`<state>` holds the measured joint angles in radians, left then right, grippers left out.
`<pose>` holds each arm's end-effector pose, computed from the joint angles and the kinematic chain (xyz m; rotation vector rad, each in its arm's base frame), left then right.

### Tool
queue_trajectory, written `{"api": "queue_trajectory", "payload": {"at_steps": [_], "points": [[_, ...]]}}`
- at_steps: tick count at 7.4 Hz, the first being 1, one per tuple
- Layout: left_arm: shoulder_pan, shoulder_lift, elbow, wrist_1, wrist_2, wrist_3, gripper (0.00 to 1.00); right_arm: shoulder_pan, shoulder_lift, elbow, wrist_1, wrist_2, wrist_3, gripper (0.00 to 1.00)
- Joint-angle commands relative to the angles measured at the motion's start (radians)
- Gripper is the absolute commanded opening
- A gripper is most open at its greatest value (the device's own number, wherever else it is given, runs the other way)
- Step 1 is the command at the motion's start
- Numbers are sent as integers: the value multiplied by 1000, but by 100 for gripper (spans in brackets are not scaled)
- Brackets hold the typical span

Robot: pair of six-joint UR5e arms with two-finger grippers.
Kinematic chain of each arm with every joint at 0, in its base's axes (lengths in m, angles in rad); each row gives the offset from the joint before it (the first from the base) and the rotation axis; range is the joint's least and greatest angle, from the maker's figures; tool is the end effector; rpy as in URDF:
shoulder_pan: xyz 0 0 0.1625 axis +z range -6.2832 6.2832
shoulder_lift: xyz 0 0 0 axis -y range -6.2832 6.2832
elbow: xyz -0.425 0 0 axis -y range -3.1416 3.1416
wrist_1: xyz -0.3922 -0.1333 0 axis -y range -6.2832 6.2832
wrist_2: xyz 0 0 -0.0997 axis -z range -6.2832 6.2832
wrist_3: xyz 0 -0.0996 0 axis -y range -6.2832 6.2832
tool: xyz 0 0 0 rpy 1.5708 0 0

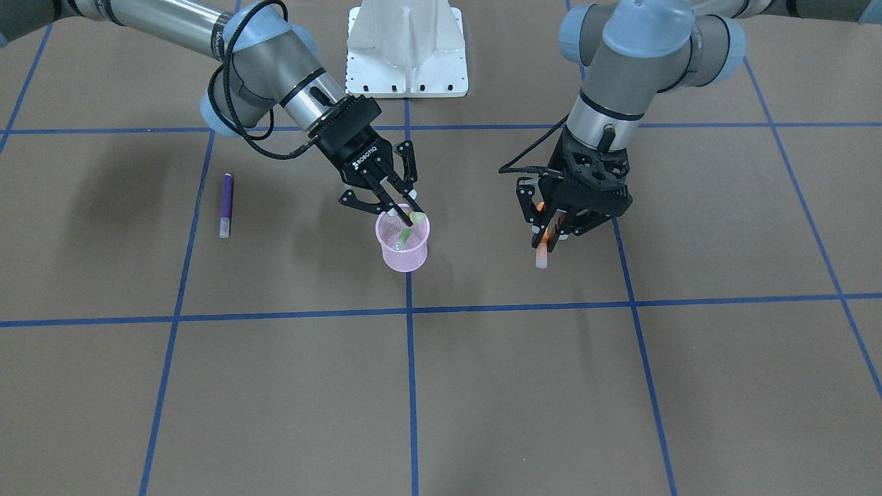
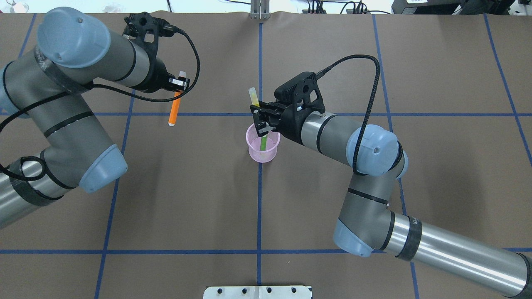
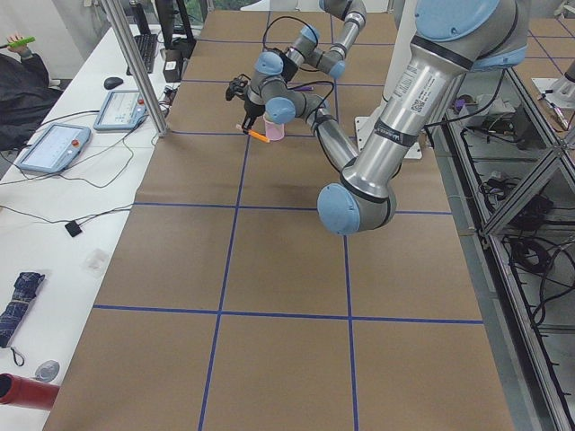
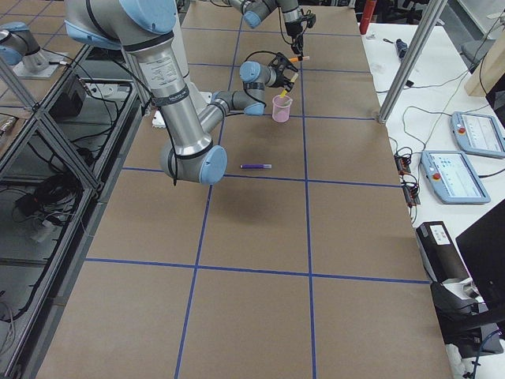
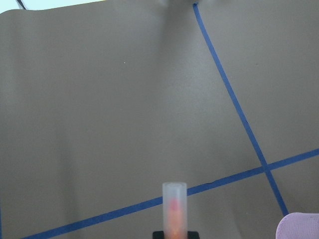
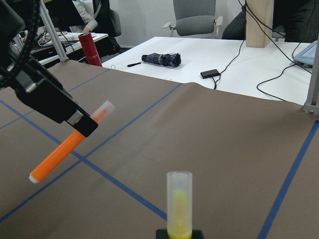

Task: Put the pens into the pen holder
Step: 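Lower the yellow highlighter into the pink cup and open the right gripper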

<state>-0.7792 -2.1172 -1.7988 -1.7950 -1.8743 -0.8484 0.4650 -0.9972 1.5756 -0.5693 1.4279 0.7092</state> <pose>0.3791 -0.5199 0.2190 0.4725 0.9133 0.0998 -0.5208 -0.4263 0.2045 1.0606 -1.1754 -0.1975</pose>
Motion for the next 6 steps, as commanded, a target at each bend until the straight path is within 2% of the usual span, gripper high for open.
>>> {"api": "queue_trajectory", "payload": {"at_steps": [1,2,4,5,6], "points": [[0,0,6,0,0,0,0,-17,-4,-20,0,-6,-1,0],[0,0,7,0,0,-1,0,-25,-11,-22,0,-6,-2,12],[0,0,6,0,0,-1,0,-28,-18,-22,-4,-9,-4,47],[1,-1,6,0,0,-1,0,-28,-17,-28,-3,-10,-4,80],[0,-1,6,0,0,-1,0,-28,-15,-28,-3,-10,-4,91]]}}
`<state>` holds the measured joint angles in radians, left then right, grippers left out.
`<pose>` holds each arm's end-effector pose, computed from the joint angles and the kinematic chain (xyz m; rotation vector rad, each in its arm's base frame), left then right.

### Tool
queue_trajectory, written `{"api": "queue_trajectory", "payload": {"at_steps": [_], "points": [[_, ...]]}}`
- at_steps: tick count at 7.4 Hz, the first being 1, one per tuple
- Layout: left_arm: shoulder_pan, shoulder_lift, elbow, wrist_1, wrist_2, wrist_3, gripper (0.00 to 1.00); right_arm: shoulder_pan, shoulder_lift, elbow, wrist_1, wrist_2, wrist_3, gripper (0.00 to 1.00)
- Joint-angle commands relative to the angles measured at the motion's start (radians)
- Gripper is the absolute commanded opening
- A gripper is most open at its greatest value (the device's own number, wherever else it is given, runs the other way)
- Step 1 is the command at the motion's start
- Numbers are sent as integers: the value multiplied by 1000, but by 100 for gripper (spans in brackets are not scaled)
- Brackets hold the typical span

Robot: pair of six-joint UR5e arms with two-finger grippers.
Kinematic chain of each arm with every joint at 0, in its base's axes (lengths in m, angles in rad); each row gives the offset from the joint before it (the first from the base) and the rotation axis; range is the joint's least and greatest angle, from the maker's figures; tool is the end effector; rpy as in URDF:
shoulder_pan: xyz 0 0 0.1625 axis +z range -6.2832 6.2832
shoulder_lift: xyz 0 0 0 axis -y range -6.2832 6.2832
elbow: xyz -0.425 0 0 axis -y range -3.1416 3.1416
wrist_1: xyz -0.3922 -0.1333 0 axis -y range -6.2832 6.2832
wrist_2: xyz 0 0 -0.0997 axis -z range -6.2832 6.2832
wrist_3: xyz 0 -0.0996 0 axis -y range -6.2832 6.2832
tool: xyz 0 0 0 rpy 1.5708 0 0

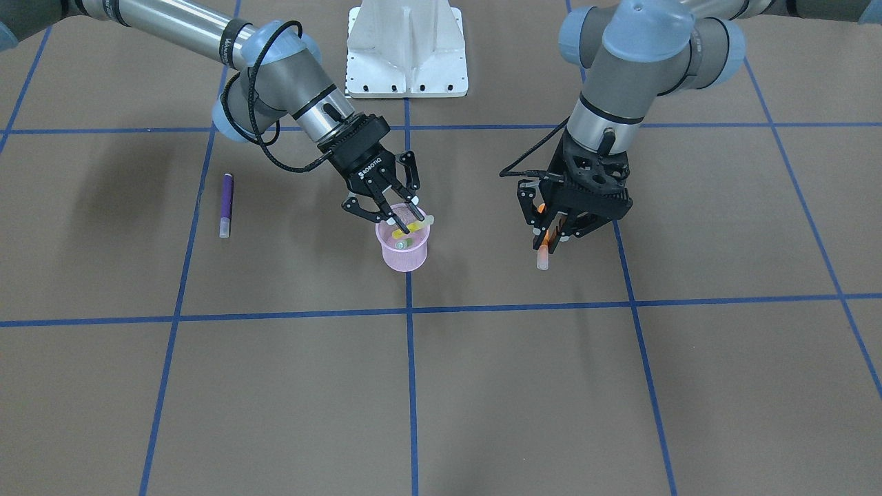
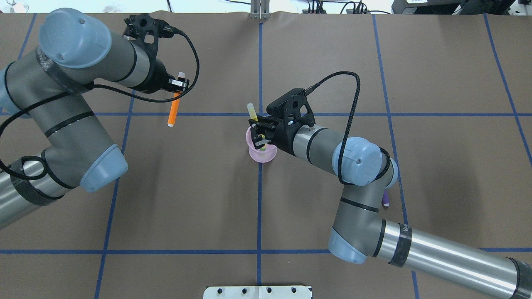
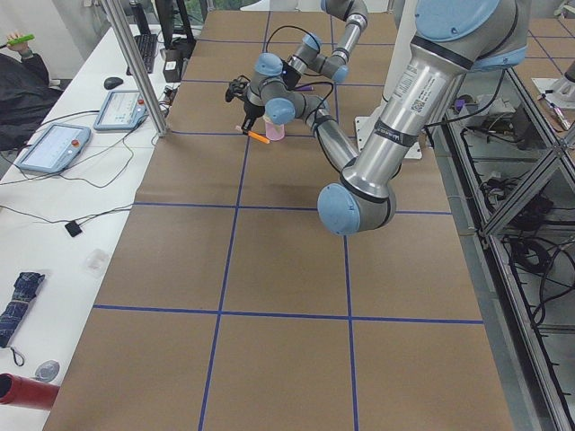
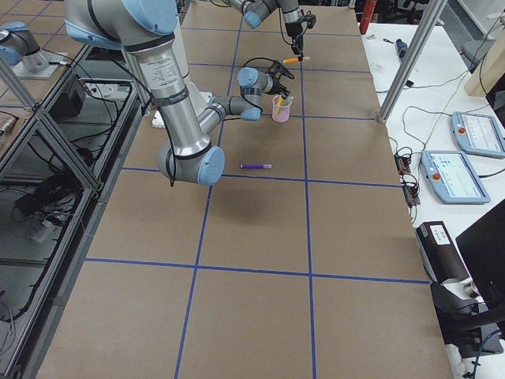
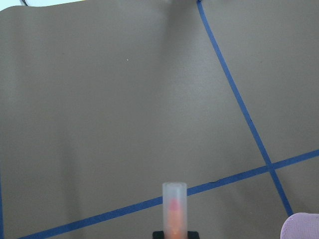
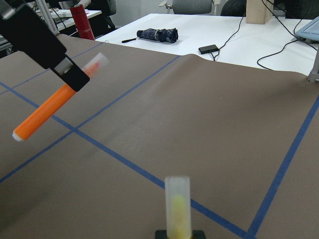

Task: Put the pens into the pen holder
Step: 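Lower the yellow highlighter into the pink cup and open the right gripper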

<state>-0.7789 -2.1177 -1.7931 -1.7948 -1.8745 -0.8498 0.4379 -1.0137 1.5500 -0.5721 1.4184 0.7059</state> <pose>0.3805 -0.5211 0.2211 0.4677 0.9101 0.0980 -0.5382 -0.4159 0.2267 1.0271 -1.1469 -0.2225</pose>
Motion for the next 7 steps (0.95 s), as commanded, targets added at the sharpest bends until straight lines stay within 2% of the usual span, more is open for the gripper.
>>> {"api": "queue_trajectory", "payload": {"at_steps": [1,2,3,4,5,6,7], "points": [[-2,-2,-2,-2,0,0,0,1,9,1,-3,1,4,91],[-3,-4,-14,-3,2,0,0,10,12,12,-14,5,7,91],[-3,1,-21,-50,5,0,0,22,12,47,-99,10,7,91],[-8,4,-23,-131,12,-3,0,42,7,140,-276,11,6,94],[-5,4,-35,-159,81,-11,0,76,7,226,-445,14,6,95],[0,2,-43,-163,95,-12,0,126,10,284,-557,72,6,97],[1,-2,-52,-166,97,-15,0,218,9,289,-621,225,9,97]]}}
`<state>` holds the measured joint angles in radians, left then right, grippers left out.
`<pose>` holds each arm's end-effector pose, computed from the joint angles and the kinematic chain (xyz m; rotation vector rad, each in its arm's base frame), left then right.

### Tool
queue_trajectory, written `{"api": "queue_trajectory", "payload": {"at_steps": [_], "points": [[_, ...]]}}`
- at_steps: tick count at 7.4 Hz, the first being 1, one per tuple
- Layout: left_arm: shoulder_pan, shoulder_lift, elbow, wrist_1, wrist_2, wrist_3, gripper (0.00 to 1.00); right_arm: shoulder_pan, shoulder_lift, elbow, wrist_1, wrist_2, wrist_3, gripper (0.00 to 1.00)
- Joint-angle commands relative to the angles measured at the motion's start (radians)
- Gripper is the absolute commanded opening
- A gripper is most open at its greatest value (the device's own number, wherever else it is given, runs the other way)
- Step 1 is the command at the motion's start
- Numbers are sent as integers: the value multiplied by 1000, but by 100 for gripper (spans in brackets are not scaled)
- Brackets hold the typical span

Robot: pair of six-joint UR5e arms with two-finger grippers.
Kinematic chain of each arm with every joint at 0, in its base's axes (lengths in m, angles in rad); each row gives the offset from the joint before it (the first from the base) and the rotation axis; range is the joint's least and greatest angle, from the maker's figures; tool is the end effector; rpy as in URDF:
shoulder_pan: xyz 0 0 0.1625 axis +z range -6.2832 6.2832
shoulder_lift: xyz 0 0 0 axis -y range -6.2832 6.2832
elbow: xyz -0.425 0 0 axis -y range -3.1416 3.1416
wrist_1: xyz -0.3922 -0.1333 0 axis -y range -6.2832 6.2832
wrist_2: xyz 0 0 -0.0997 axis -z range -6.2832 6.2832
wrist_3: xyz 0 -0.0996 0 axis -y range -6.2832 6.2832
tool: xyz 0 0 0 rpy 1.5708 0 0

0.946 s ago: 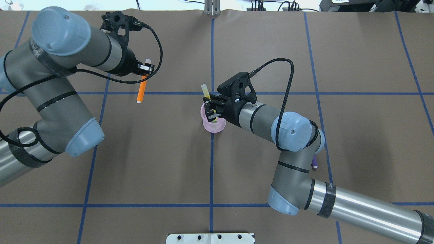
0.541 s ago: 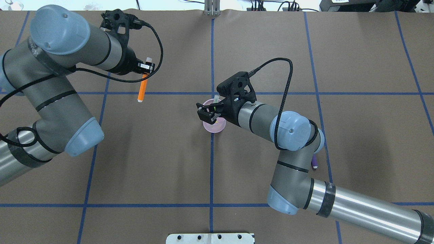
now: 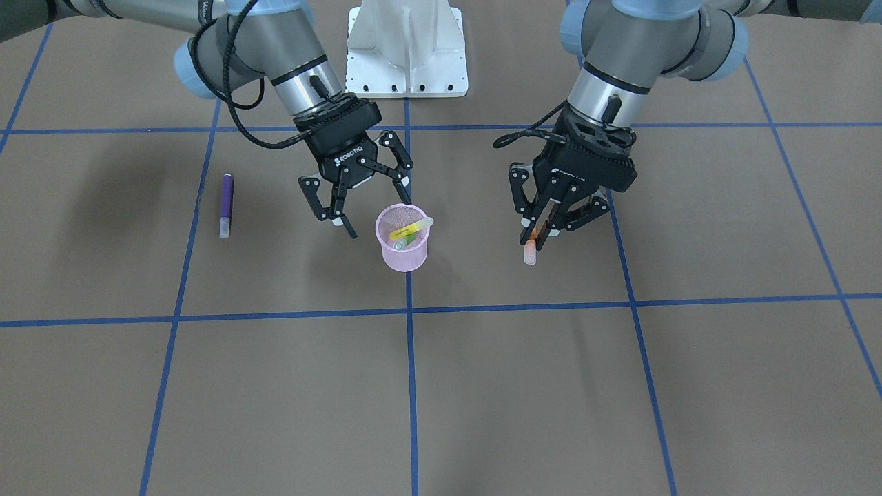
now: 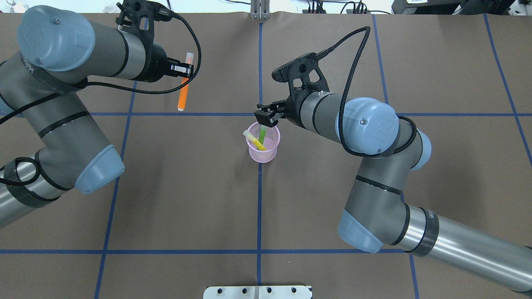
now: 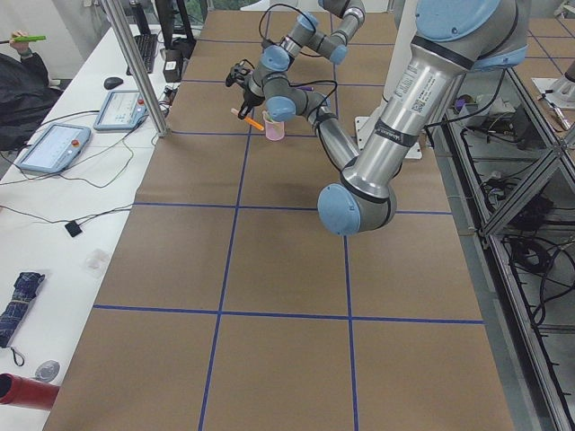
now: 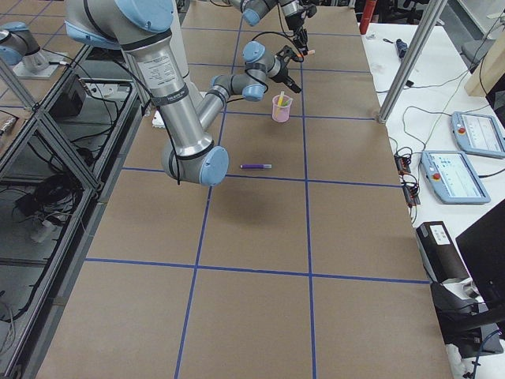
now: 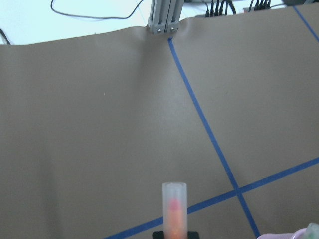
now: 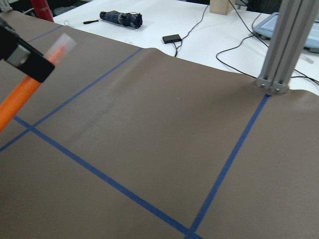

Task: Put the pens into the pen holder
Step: 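Withdraw the right gripper while the left carries the orange marker toward the cup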

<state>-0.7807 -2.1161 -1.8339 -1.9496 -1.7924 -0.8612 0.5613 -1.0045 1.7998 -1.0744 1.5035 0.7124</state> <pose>0.3612 -0.5146 0.1861 0.6579 1.0004 0.0691 -0.4551 -0.4515 0.1726 0.8871 -0.9437 -0.2110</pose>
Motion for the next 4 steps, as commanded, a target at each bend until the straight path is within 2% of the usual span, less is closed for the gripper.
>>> {"api": "queue_trajectory", "payload": {"at_steps": [1,2,3,4], "points": [[3,-1,-16,-50,28,-18,0,200,-11,44,-239,313,60,97],[6,2,-13,-125,74,-79,0,285,-25,41,-357,500,74,98],[9,8,-14,-216,132,-135,0,357,-54,46,-489,618,150,98],[17,19,-16,-276,169,-159,0,379,-115,52,-493,650,154,99]]}}
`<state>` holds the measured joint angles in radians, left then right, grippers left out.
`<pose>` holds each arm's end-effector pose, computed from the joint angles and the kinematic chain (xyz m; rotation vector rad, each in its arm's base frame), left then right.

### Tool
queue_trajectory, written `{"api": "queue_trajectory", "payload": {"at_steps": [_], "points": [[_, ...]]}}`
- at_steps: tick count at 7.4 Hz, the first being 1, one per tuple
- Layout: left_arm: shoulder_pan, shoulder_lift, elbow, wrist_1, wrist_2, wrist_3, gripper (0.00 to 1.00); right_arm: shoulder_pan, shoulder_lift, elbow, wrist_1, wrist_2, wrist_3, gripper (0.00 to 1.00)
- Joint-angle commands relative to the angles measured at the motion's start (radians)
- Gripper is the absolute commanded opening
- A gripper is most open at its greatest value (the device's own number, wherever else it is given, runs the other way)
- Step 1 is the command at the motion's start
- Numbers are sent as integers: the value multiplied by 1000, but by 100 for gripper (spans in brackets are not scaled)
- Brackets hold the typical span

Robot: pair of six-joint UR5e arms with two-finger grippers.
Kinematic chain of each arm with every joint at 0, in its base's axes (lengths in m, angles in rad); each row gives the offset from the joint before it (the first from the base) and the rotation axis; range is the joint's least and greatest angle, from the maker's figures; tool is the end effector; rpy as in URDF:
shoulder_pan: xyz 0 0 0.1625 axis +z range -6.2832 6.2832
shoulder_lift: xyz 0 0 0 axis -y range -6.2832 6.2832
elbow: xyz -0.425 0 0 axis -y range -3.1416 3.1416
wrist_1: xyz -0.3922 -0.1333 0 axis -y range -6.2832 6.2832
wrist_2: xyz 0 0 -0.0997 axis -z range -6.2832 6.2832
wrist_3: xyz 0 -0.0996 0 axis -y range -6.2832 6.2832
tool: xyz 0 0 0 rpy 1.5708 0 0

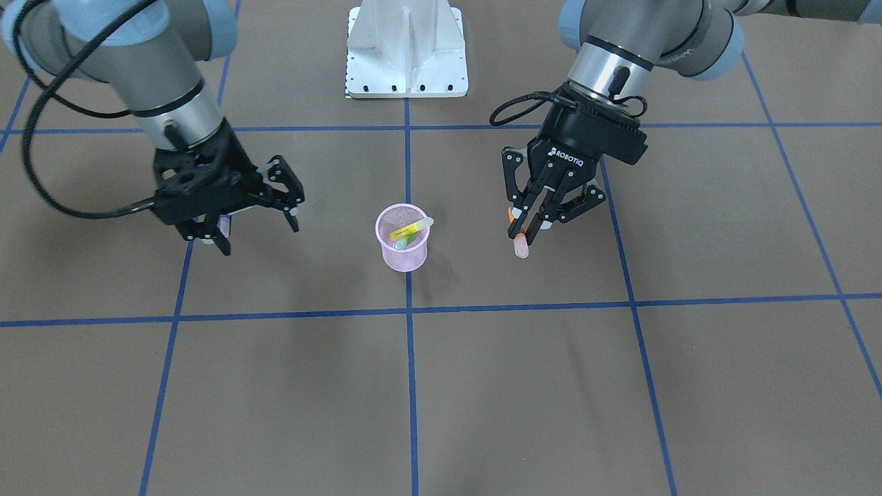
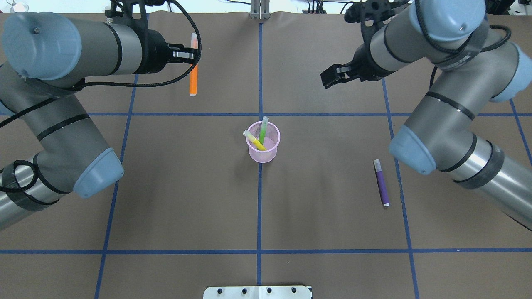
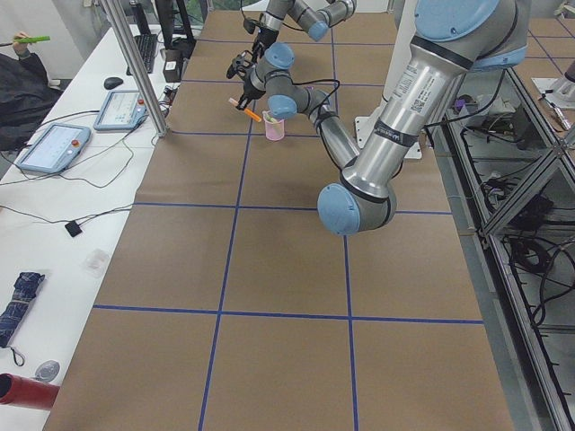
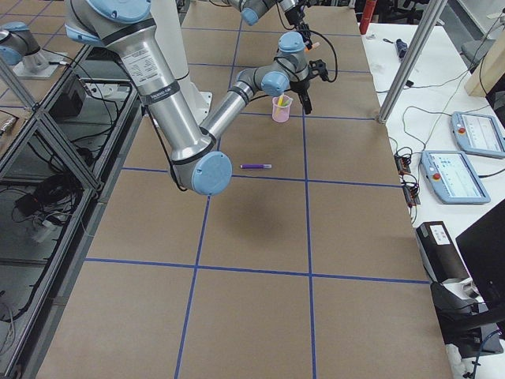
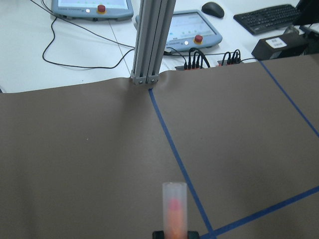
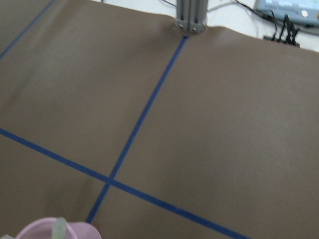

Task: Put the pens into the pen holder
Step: 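Withdraw the right gripper while the left carries the orange marker toward the cup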

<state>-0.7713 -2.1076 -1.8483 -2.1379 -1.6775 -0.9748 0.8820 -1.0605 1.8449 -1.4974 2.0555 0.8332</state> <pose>0.3465 -0.5080 0.1632 0.8025 1.1262 -0.0727 -0.3251 -0.5316 0.2385 0.2948 -0.9071 -0.0745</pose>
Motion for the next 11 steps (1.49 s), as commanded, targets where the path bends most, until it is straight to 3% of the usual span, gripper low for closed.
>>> {"api": "queue_trajectory", "payload": {"at_steps": [1,4,6,7,8,9,11], "points": [[39,8,-2,-124,115,-86,0,58,-88,-4,-81,88,46,99],[200,-18,20,-259,316,-142,0,55,-209,-12,-67,101,47,99],[275,-49,108,-353,428,-143,0,-35,-204,-21,-55,92,64,99],[297,-58,200,-450,474,-142,0,-52,-200,-24,1,94,117,99],[297,-95,307,-543,487,-142,0,-102,-196,-61,67,86,224,99],[297,-101,339,-584,487,-140,0,-107,-194,-87,125,87,242,99],[297,-103,339,-585,487,-139,0,-107,-205,-92,129,89,228,99]]}}
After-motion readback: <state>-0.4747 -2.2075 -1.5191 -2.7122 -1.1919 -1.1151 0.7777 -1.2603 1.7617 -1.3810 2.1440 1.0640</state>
